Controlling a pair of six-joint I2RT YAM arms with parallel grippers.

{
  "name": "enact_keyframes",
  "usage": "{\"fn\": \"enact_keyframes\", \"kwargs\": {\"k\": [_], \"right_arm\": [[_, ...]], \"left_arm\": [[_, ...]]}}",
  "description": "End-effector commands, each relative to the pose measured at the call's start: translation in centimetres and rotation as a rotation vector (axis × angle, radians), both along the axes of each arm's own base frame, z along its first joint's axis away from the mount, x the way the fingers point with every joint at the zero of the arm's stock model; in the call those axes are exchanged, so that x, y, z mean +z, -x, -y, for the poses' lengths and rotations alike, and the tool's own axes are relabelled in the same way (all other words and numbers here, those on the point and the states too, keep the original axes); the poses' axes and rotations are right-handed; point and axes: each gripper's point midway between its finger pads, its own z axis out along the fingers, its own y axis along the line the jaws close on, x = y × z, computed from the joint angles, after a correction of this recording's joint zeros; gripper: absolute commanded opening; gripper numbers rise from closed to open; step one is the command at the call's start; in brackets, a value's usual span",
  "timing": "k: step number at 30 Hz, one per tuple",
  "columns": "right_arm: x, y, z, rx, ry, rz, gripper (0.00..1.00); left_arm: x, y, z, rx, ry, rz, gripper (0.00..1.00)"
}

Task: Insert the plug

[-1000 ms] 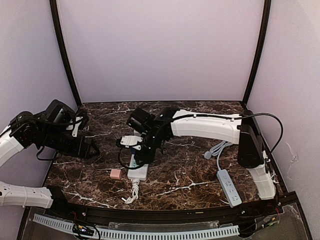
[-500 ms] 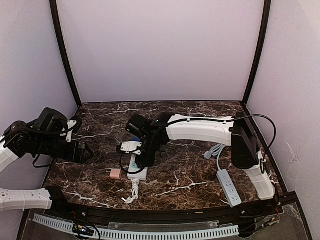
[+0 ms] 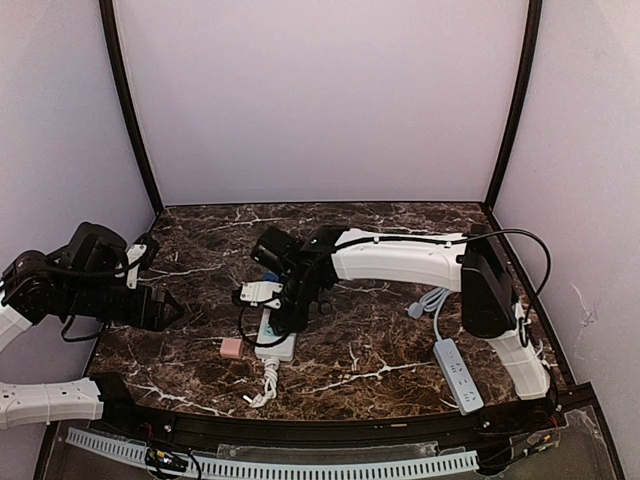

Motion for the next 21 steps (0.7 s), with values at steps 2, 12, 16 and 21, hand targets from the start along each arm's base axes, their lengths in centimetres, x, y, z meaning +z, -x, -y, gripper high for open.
{"fn": "enact_keyframes", "kwargs": {"k": [2, 12, 16, 21], "right_arm": [[-0.5, -0.7, -0.8, 0.007, -0.017, 0.002, 0.00], [-1.5, -0.4, -0.1, 0.006, 0.014, -0.020, 0.00], [-2.0, -0.7, 0.3, -0.007, 0.034, -0.011, 0.00], [-2.5, -0.9, 0.1, -0.018, 0.043, -0.012, 0.00]], "left_arm": [[-0.6, 0.0, 0.1, -0.005, 0.002, -0.010, 0.82], [-0.6, -0.4, 0.8, -0.017, 0.010, -0.009, 0.82], [-0.5, -0.4, 0.9, -0.017, 0.016, -0.009, 0.82], [-0.6, -0.4, 1.1, -0.024, 0.019, -0.018, 0.82]]}}
